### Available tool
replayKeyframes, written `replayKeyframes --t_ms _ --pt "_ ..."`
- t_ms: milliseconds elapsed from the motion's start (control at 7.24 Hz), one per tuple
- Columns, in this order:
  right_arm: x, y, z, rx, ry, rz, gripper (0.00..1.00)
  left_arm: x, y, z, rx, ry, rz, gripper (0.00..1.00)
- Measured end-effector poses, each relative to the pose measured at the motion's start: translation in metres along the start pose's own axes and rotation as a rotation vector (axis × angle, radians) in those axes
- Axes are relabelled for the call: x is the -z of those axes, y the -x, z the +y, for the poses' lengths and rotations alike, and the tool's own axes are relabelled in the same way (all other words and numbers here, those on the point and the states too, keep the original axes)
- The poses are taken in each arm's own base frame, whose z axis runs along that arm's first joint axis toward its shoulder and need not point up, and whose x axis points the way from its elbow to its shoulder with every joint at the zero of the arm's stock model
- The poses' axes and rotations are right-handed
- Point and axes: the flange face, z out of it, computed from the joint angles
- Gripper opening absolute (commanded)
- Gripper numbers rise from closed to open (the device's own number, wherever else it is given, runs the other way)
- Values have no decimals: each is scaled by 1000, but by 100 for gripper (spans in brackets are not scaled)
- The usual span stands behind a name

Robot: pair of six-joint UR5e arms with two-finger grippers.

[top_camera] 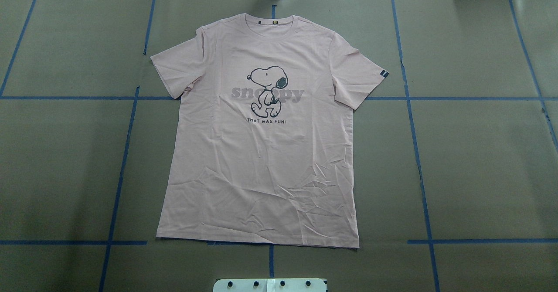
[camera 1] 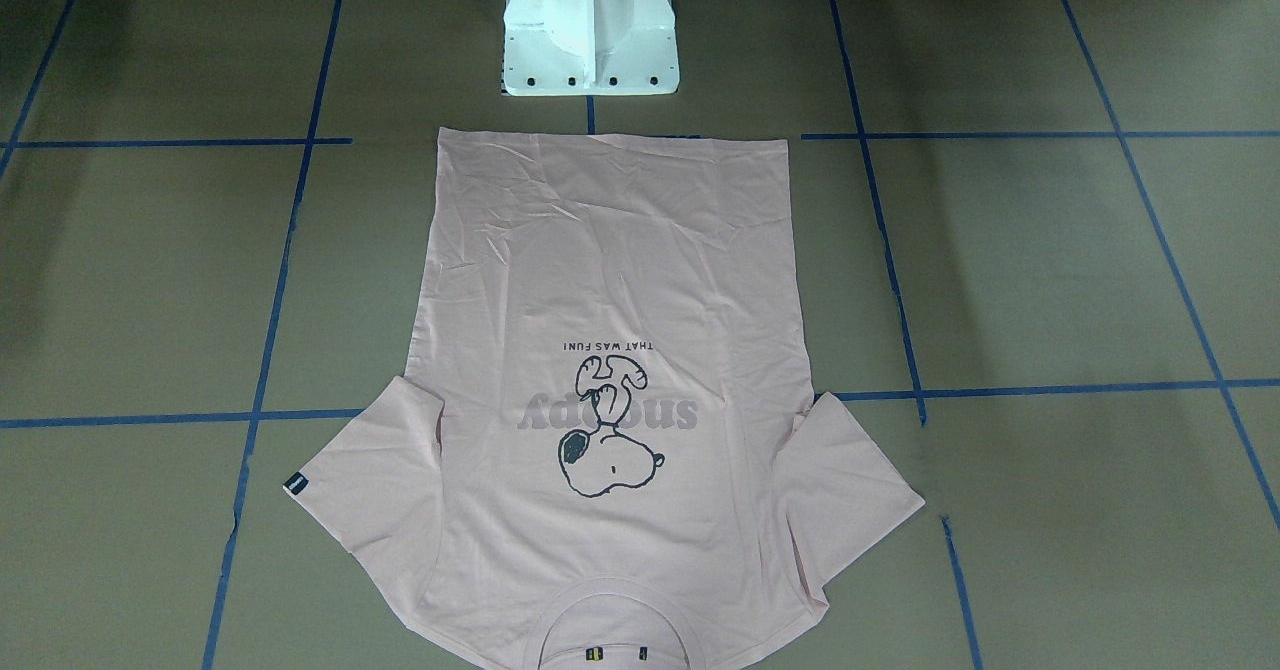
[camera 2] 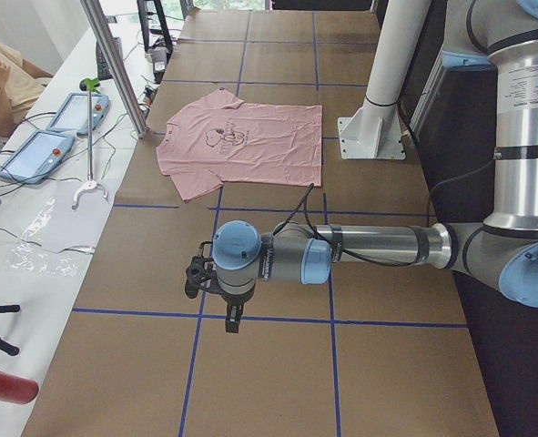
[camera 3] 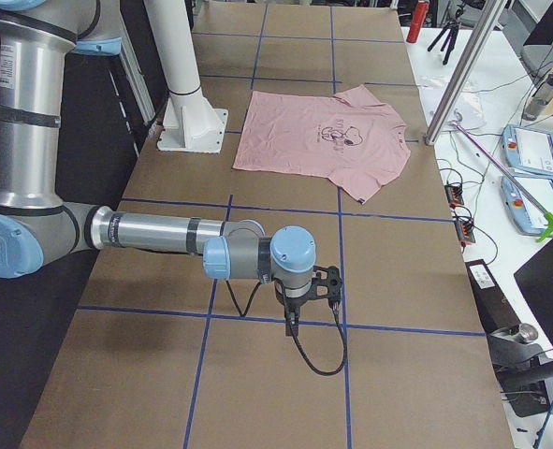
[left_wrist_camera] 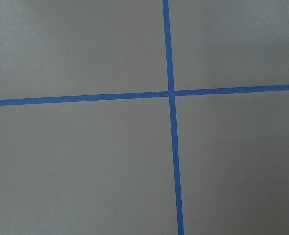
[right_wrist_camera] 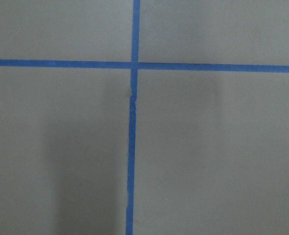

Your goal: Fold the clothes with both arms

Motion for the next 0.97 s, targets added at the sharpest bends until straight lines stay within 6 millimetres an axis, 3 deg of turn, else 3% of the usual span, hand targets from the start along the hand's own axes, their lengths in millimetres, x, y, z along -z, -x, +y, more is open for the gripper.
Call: replayKeyframes --t_ms 552,966 --pt "1 10 -8 39 -21 0 100 1 -4 -2 -13 -7 2 100" --pt "15 39 -30 219 -186 -11 100 10 -14 -12 -101 -92 0 100"
